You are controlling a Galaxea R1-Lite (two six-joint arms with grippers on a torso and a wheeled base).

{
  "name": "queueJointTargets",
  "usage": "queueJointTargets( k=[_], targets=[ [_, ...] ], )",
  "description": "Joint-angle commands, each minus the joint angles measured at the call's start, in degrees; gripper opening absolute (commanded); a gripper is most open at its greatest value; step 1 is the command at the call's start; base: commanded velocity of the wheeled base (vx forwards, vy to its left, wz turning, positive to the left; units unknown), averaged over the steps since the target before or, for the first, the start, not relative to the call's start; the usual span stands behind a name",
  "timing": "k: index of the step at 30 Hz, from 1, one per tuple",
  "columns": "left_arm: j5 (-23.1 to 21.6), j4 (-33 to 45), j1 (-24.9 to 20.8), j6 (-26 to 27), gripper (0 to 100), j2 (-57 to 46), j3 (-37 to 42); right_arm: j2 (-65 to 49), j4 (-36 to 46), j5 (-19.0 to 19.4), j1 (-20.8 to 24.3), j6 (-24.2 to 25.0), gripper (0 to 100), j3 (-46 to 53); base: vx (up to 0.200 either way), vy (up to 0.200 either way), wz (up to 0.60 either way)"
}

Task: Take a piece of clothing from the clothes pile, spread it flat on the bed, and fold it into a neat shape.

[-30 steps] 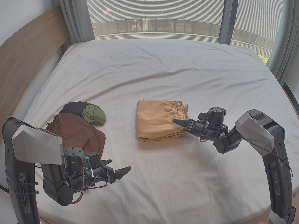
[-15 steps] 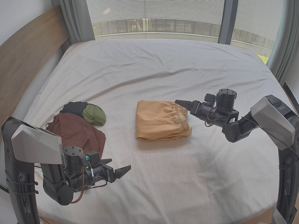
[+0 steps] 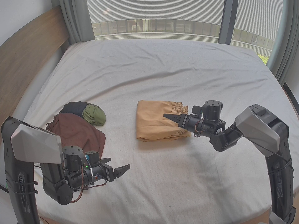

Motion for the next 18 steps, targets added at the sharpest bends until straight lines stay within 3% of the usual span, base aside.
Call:
queueJointTargets(
  k=[1, 8, 13, 14, 16, 18],
  targets=[
    [-0.1, 0.0, 0.2, 0.0, 100, 0.0, -0.3, 4.4, -0.4, -0.1, -0.2, -0.5, 100, -0.1, 0.0, 0.0, 0.0],
    [-0.2, -0.1, 0.3, -0.2, 100, -2.5, -1.0, -2.9, -1.4, -1.9, 0.1, -0.5, 100, 4.3, 0.0, 0.0, 0.0],
    [-0.4, 0.0, -0.2, -0.1, 100, -13.8, -0.8, -17.7, -6.5, -2.3, 1.2, -0.8, 100, 17.2, 0.0, 0.0, 0.0],
    [-0.8, 0.0, -0.4, -0.1, 100, -19.8, 1.4, -25.3, -9.0, -2.6, 1.3, -3.0, 100, 25.4, 0.0, 0.0, 0.0],
    [-1.4, 0.0, -0.8, -0.2, 100, -22.0, 2.6, -28.9, -9.8, -2.6, 1.1, -5.0, 100, 29.5, 0.0, 0.0, 0.0],
    [-5.2, 0.0, -1.1, -0.1, 100, -29.3, 8.2, -41.3, -10.9, -3.3, -0.6, -14.1, 100, 44.6, 0.0, 0.0, 0.0]
  ],
)
